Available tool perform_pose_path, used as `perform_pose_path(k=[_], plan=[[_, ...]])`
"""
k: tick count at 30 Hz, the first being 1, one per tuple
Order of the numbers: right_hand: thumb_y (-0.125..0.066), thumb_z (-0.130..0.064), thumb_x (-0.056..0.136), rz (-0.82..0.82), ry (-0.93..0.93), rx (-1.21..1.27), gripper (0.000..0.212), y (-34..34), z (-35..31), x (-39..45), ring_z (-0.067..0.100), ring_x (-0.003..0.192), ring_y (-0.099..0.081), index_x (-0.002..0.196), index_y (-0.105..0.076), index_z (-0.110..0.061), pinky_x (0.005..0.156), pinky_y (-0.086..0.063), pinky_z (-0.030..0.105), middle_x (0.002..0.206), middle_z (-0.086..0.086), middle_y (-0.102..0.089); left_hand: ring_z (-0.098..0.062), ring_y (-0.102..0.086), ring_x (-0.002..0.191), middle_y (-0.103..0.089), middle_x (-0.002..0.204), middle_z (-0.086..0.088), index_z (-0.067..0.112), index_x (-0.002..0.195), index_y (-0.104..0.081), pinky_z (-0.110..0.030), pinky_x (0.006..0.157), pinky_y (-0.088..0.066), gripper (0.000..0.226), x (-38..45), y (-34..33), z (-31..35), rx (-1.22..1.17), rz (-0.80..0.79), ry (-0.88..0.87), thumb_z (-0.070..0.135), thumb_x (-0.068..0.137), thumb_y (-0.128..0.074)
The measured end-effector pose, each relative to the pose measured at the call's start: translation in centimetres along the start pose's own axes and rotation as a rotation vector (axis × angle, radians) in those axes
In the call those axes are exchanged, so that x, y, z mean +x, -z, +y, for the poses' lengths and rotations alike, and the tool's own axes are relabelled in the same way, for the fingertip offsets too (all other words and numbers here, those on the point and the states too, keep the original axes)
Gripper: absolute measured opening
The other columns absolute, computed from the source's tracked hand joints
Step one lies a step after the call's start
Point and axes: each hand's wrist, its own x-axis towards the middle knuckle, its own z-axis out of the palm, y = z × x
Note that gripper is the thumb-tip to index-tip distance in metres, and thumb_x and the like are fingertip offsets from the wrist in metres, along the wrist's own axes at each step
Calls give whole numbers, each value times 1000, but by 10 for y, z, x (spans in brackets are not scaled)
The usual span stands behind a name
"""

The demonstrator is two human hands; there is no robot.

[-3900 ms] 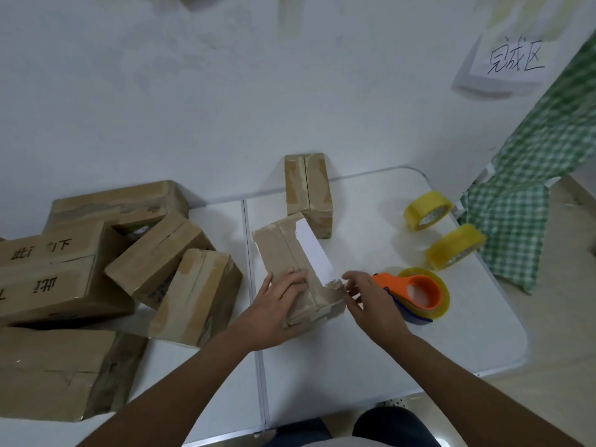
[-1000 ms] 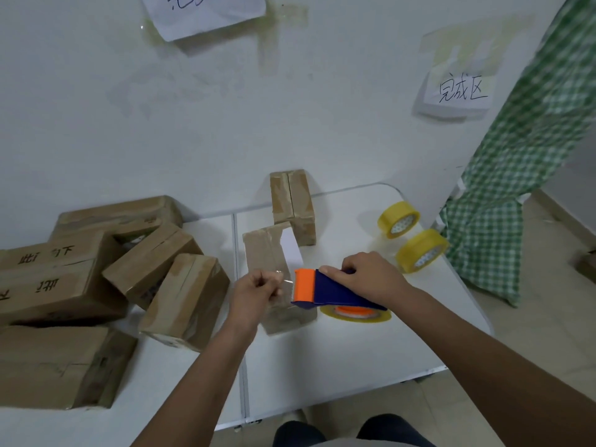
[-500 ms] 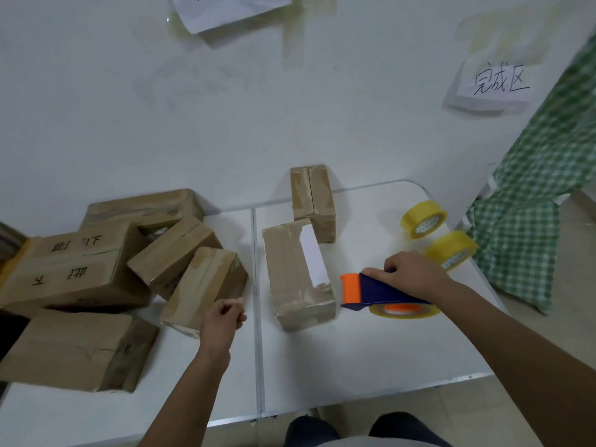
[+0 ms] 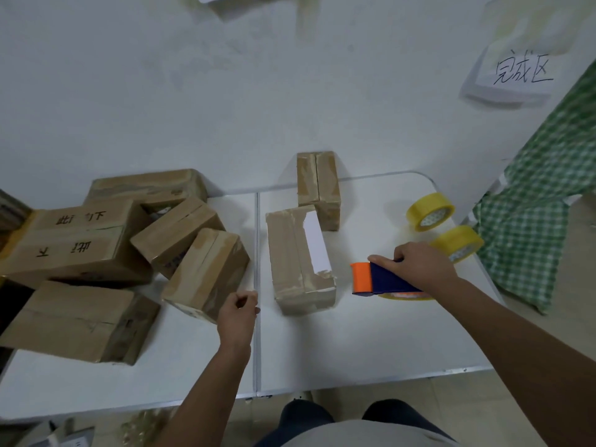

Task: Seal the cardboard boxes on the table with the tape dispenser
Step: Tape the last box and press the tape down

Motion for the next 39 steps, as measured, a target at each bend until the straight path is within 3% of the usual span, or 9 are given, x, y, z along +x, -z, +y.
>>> perform_pose_path(k=[8, 11, 16, 21, 25, 28, 31, 35, 39], plan=[[-33, -85, 77, -4, -8, -22, 68, -1, 6, 5, 14, 63, -59, 66, -58, -23, 59, -48, 29, 67, -2, -61, -16, -61, 83, -64, 89, -1, 16, 95, -61, -24, 67, -44, 19, -7, -13, -3, 50, 28, 21, 35, 92, -67], [-33, -85, 77, -4, -9, -34, 68, -3, 7, 7, 13, 63, -59, 67, -58, -23, 59, -47, 29, 67, -2, -61, -11, -57, 82, -61, 92, 0, 16, 101, -56, -27, 73, -43, 31, -6, -19, -4, 91, 31, 41, 39, 88, -71], [-34, -85, 77, 23, -17, -8, 69, -4, 7, 11, 13, 62, -59, 66, -60, -22, 57, -46, 28, 67, -2, -60, -14, -54, 77, -55, 88, -2, 18, 105, -47, -24, 61, -42, 46, -4, -28, 0, 150, 18, 41, 46, 82, -76], [-37, -84, 78, 18, -15, -37, 69, -7, 4, 16, 13, 60, -58, 67, -60, -20, 51, -38, 25, 66, 0, -60, -21, -56, 87, -52, 90, -2, 14, 111, -47, -31, 74, -47, 48, -3, -35, -6, 138, 29, 76, 40, 83, -76], [-37, -83, 78, -2, -35, -69, 68, -11, 2, 21, 12, 58, -55, 67, -59, -20, 48, -33, 24, 66, -1, -59, -19, -56, 87, -53, 93, -1, 15, 110, -48, -30, 71, -44, 49, -2, -34, -7, 121, 24, 102, 43, 82, -77], [-37, -84, 78, -7, -35, -70, 68, -13, 3, 24, 11, 59, -55, 65, -58, -21, 49, -34, 25, 67, -1, -58, -15, -55, 84, -54, 92, 1, 15, 112, -50, -35, 77, -48, 51, -1, -33, -9, 144, 21, 111, 48, 81, -76], [-37, -83, 79, -10, -36, -63, 67, -18, 5, 25, 12, 60, -56, 64, -58, -21, 51, -36, 25, 66, -1, -58, -19, -56, 92, -55, 93, 4, 17, 111, -51, -47, 99, -45, 53, 2, -32, -13, 189, -6, 130, 53, 81, -74], [-35, -84, 79, -8, -37, -68, 69, -24, 5, 26, 13, 61, -58, 67, -61, -20, 50, -37, 24, 66, -2, -59, -19, -54, 102, -56, 102, 7, 18, 116, -53, -38, 93, -44, 58, 6, -24, -10, 177, -94, 154, 58, 79, -73], [-34, -85, 78, 1, -33, -67, 71, -26, 5, 28, 13, 60, -58, 67, -61, -20, 51, -40, 24, 66, -2, -59, -22, -55, 105, -56, 105, 5, 20, 123, -47, -48, 104, -44, 64, 7, -24, -10, 251, -110, 148, 61, 80, -70]])
